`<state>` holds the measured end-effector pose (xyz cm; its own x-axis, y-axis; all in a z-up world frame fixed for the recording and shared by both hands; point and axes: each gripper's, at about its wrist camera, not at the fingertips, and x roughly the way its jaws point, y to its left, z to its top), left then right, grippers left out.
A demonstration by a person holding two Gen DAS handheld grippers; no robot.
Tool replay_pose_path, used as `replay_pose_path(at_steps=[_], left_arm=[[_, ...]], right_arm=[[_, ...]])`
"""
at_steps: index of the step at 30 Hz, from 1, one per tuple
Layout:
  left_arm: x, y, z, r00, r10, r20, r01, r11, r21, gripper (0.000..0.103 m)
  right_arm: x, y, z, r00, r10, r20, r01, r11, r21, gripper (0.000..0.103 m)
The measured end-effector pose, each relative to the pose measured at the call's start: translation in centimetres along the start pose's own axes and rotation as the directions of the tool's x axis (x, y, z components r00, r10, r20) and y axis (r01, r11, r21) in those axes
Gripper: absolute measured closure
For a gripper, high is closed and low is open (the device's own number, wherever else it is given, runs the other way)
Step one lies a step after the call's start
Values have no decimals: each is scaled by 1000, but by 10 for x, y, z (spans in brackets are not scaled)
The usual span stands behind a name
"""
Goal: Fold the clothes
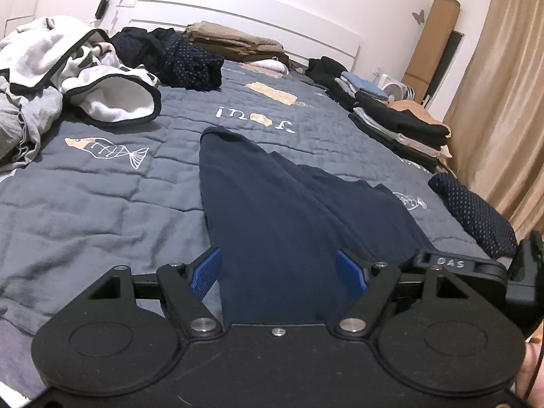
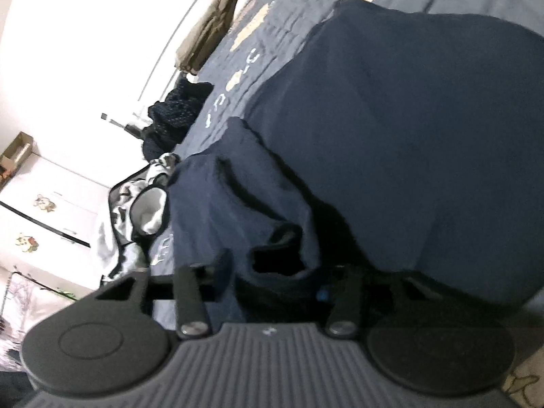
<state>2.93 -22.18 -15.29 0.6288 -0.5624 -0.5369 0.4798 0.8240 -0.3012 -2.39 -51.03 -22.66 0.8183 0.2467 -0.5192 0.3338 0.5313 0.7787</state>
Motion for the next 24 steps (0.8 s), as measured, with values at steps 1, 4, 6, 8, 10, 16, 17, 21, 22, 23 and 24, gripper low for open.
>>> replay_pose_path(at_steps=[1,4,6,8,10,16,17,21,22,23,24], left_arm=[[0,0,0,1000,0,-1,0,1000,2,30],[0,0,0,1000,-1,-6,1,1000,6,30],[1,0,-1,1000,-8,-13,8,1000,11,30],[2,-4,-2,1000,-11,-18,11,1000,24,30],[4,-8,-4,999,-20,-24,21,999,45,30],[8,-32,-14,996,-67,-63,76,986,151,30],[7,-38,-16,995,-79,-66,90,979,181,30],[7,-64,-30,985,-137,-101,161,941,298,23],[9,-69,-34,980,-159,-120,188,934,305,23],[11,-74,-37,977,-166,-130,200,928,314,23],[13,-79,-40,978,-163,-133,199,923,331,23]], right_arm=[[-2,1,1,1000,6,6,-6,1000,1,81],[-8,4,3,999,23,23,-23,1000,5,89],[-12,6,4,999,34,35,-35,999,8,91],[-21,9,8,997,52,60,-53,999,8,92],[-29,13,11,994,70,85,-71,997,8,93],[-54,3,18,988,54,146,-56,998,8,94],[-57,-1,20,987,49,153,-52,999,16,94],[-68,-12,26,984,37,174,-44,998,36,94],[-71,-14,28,983,37,178,-44,998,37,94],[-74,-16,29,983,37,182,-45,998,39,94],[-77,-18,31,982,37,186,-45,998,41,94]])
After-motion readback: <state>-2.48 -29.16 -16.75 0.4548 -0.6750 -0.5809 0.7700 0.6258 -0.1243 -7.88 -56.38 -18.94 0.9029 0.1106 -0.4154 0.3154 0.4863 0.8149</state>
